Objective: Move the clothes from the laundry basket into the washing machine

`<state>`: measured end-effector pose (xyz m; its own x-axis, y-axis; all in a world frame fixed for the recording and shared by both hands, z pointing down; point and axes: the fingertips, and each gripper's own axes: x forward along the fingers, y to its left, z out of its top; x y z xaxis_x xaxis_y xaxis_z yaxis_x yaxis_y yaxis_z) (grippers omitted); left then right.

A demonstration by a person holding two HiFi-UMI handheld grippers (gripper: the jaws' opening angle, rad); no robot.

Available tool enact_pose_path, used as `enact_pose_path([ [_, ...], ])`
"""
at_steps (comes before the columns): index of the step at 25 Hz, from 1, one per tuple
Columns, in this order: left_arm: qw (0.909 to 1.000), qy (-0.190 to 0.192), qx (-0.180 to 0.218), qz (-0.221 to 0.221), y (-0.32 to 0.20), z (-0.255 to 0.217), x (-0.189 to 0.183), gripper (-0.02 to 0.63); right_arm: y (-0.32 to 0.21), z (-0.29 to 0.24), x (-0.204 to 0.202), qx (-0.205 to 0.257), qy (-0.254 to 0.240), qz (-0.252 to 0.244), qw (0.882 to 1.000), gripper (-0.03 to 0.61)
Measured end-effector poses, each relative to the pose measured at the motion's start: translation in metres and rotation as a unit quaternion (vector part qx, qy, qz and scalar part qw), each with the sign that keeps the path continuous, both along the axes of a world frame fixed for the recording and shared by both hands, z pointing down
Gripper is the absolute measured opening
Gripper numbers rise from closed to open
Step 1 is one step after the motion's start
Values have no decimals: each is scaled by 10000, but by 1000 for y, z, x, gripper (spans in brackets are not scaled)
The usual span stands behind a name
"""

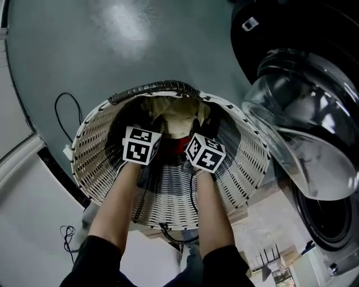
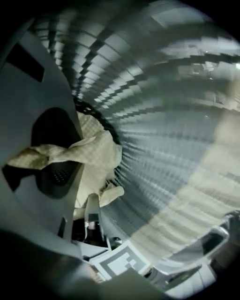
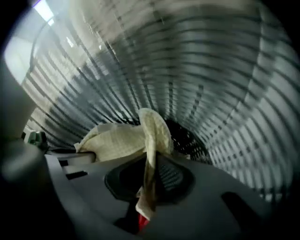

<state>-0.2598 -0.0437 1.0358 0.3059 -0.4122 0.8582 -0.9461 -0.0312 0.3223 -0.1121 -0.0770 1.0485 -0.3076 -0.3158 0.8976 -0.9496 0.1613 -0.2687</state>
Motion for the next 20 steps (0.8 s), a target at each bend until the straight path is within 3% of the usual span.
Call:
enact_pose_path([
  [7, 9985, 208, 496, 1, -13, -85, 8, 61, -11, -83, -10, 357, -271, 82, 9990, 38],
  [20, 9894, 59, 1448, -31, -9, -280, -4, 61, -13, -275, -29, 1274, -879, -56, 9879, 38],
])
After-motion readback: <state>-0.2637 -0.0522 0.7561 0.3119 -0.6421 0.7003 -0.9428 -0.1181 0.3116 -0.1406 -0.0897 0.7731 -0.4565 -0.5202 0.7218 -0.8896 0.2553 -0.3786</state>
